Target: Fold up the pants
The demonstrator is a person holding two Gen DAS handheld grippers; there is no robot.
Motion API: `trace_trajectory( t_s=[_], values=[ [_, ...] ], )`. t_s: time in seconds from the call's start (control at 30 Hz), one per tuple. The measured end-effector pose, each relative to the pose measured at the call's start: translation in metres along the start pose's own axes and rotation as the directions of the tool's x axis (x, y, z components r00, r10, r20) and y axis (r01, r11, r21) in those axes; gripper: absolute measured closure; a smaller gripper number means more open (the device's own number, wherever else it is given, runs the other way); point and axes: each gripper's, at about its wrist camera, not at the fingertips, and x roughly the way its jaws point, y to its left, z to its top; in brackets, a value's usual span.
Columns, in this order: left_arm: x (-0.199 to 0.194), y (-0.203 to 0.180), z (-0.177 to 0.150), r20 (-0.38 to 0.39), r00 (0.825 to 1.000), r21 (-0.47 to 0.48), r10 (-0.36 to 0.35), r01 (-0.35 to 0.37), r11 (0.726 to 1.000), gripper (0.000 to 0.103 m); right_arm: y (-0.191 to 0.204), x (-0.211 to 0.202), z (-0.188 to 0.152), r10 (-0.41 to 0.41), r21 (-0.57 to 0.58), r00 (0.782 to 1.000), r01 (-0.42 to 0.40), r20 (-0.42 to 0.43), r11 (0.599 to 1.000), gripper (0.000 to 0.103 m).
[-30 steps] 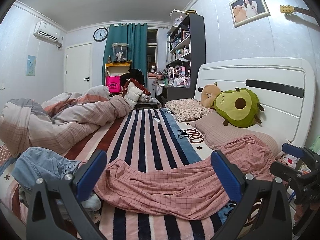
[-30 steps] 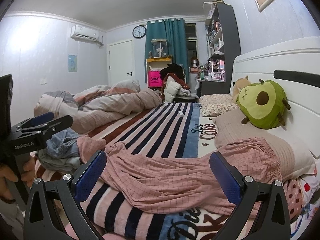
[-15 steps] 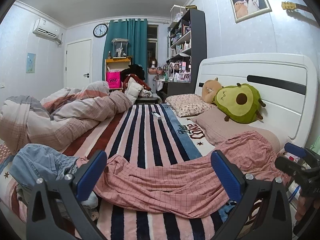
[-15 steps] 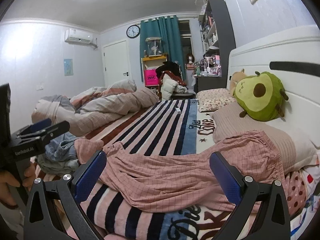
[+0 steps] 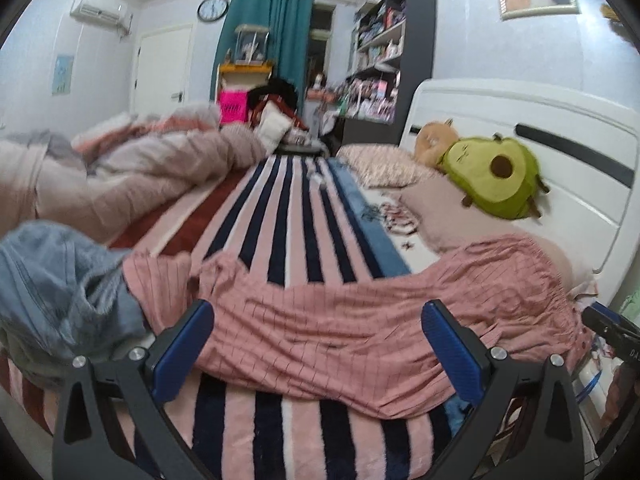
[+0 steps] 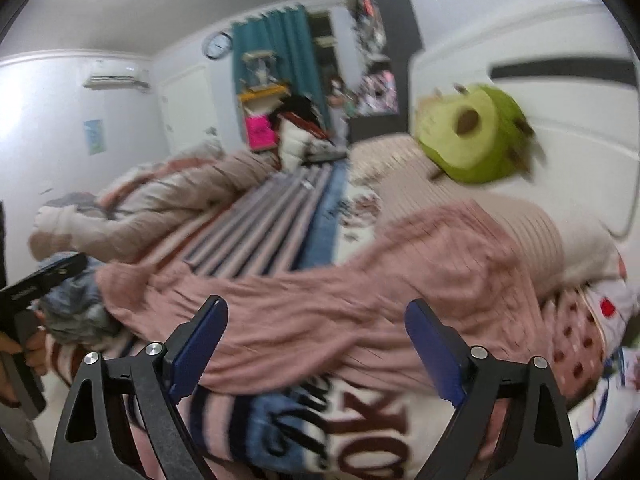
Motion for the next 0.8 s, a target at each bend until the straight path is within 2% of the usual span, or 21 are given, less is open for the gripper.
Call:
trace_trajectory(
  t_s=[0.23,0.43,0.5,0.57,0.67,0.73,0.8],
  values=[
    [0.048,0.019,-0.029,-0.144,0.989,-0.08,0.039,-0.051,0.995,0.001,-0.076,0.035,-0.031,-0.087,0.134,0.987,0.105,-0.133,0.985,0.019],
    [0.081,0.035,-0.05,-0.235,0.971,-0.154,0.049,-0.087,0.984,0.001,-0.113,0.053,-0.052,-0.169,0.206,0.962,0.213,-0.213,0.955,0.019],
    [0.085,0.042,-0.056,-0.27,0.961,-0.15,0.06,-0.103,0.983,0.008,-0.122,0.058,-0.058,-0.15,0.231,0.96,0.205,-0.235,0.951,0.019],
    [0.092,0.046,-0.061,-0.298,0.953,-0.16,0.061,-0.113,0.981,0.01,-0.13,0.064,-0.062,-0.109,0.278,0.963,0.178,-0.247,0.944,0.019],
    [0.1,0.055,-0.067,-0.325,0.943,-0.181,0.068,-0.132,0.975,0.013,-0.138,0.07,-0.069,-0.091,0.323,0.96,0.177,-0.265,0.93,0.019],
    [0.105,0.058,-0.069,-0.332,0.941,-0.199,0.063,-0.135,0.971,0.016,-0.139,0.069,-0.07,-0.101,0.322,0.964,0.18,-0.247,0.929,0.023],
    [0.108,0.061,-0.069,-0.332,0.941,-0.215,0.061,-0.138,0.967,0.016,-0.142,0.067,-0.068,-0.077,0.35,0.974,0.15,-0.214,0.925,0.029]
  ],
)
